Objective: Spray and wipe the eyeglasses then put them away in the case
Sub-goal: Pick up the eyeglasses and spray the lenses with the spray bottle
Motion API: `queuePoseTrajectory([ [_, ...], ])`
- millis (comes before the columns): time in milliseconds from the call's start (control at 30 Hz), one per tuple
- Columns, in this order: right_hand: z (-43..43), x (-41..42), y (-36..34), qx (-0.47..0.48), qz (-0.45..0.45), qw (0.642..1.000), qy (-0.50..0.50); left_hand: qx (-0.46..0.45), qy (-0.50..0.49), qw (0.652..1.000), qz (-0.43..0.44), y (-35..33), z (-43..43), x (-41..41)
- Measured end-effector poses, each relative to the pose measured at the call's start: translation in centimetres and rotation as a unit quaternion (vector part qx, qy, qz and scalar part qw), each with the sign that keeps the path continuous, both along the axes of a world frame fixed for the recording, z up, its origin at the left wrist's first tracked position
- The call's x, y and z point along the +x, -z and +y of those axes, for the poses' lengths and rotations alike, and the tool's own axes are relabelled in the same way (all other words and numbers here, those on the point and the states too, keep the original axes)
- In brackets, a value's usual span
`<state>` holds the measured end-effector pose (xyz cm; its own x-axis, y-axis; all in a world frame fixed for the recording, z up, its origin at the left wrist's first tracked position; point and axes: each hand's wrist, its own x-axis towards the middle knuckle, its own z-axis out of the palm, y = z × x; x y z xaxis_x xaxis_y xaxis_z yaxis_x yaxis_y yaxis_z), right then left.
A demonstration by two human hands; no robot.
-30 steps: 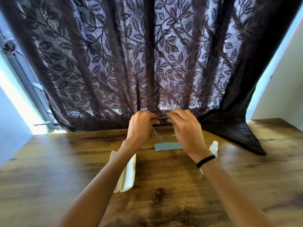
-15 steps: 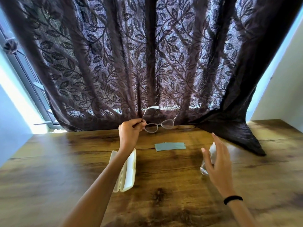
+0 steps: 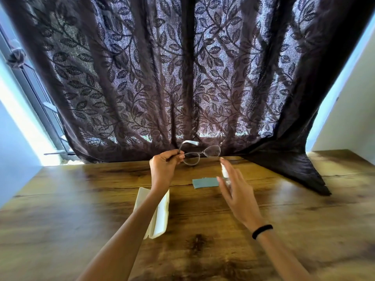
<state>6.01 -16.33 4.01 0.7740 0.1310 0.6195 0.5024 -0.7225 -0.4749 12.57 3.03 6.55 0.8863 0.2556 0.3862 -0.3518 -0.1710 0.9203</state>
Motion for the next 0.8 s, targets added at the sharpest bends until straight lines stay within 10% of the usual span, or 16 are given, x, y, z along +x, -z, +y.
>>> queuePoseTrajectory([
  [800, -0.2, 2.2, -2.7, 0.028, -0.062, 0.993, 0.098, 0.007, 0.014, 1.000, -0.027, -0.3, 0.5, -0.4],
])
